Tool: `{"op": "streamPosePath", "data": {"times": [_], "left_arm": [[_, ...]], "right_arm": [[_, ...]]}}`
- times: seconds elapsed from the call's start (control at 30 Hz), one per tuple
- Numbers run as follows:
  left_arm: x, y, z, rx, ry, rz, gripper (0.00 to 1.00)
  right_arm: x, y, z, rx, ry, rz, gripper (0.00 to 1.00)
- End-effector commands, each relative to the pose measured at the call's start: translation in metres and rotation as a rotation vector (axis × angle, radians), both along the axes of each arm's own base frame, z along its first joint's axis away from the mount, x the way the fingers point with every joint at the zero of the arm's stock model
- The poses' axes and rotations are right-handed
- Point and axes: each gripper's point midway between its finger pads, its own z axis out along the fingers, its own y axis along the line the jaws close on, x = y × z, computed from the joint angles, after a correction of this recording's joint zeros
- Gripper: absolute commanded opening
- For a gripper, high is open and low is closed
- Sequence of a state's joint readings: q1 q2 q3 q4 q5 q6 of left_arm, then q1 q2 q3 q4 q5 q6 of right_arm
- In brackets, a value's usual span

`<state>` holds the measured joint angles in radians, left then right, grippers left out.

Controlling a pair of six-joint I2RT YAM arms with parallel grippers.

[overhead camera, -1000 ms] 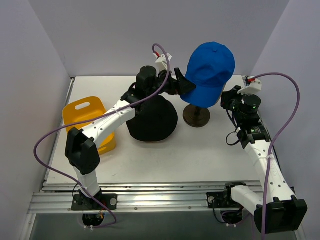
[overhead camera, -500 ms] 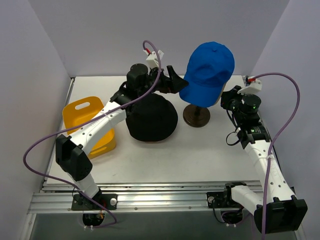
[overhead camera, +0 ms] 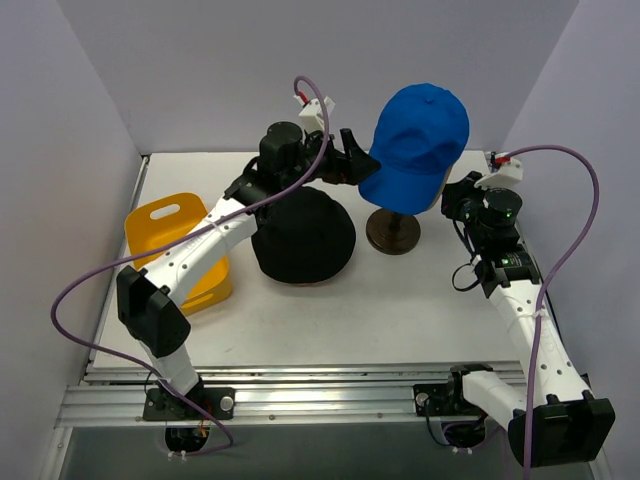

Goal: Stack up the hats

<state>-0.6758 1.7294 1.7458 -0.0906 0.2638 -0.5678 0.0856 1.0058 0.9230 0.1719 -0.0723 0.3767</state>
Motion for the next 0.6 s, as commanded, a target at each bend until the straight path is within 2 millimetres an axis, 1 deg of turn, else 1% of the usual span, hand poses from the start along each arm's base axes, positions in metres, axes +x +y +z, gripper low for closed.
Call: {"op": "streamPosePath", "data": {"times": [0.0,0.13,0.23,0.27,0.33,0.57], "left_arm": [[-0.011,-0.019,0.015,-0.009,-0.028,-0.054,0.89],[-0.02,-0.029,0.02,-0.016,-0.041,-0.077,0.89],[-0.027,-0.03,0.025,-0.026,-0.053,-0.083,0.89],[-0.03,-0.033,0.022,-0.024,-0.05,-0.087,0.89],[-0.033,-0.033,0.025,-0.027,-0.059,-0.086,0.89],[-0.043,-0.048,0.016,-0.013,-0.055,-0.114,0.89]], "right_arm": [[-0.002,0.005,0.024,0.006,-0.066,0.026,0.0],[-0.003,0.006,0.027,0.013,-0.073,0.032,0.0],[-0.005,0.008,0.03,0.024,-0.082,0.04,0.0],[-0.005,0.009,0.031,0.023,-0.086,0.043,0.0],[-0.006,0.009,0.033,0.026,-0.09,0.043,0.0],[-0.005,0.011,0.031,0.034,-0.089,0.05,0.0]]}}
